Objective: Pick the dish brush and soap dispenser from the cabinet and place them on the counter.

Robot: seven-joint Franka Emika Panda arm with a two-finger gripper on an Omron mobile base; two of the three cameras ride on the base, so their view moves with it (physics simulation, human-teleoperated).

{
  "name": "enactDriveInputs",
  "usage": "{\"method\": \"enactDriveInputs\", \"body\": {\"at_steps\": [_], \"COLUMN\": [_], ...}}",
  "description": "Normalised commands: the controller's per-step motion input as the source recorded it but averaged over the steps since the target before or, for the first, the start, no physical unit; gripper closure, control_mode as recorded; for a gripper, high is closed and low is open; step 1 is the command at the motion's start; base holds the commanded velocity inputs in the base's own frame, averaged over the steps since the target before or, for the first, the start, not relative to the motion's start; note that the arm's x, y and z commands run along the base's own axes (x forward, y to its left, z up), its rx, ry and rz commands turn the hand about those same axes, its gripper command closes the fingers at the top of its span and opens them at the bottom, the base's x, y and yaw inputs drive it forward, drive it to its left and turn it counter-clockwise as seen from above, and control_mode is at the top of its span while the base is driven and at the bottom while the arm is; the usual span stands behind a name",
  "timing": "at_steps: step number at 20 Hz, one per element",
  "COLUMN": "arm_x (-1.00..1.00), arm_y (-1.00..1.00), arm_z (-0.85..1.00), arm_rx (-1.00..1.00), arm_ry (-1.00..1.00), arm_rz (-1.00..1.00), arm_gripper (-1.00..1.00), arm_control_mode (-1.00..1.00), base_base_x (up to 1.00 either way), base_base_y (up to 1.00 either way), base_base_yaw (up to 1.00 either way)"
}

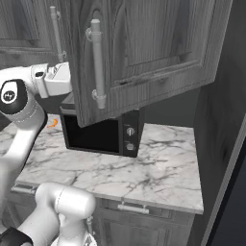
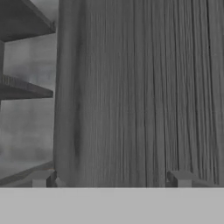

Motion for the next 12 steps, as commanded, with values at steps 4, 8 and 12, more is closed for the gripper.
{"method": "enactDriveInputs", "body": {"at_steps": [4,8,12], "arm_x": [-0.02,0.0,0.0], "arm_y": [-0.61,-0.67,-0.7], "arm_z": [0.0,-0.01,-0.02], "arm_rx": [0.0,0.0,0.0], "arm_ry": [0.0,0.01,0.01], "arm_rz": [-0.07,-0.06,-0.04], "arm_gripper": [-1.0,-1.0,-1.0], "arm_control_mode": [-1.0,-1.0,-1.0], "base_base_x": [0.0,0.0,0.0], "base_base_y": [0.0,0.0,0.0], "base_base_yaw": [0.0,0.0,0.0]}}
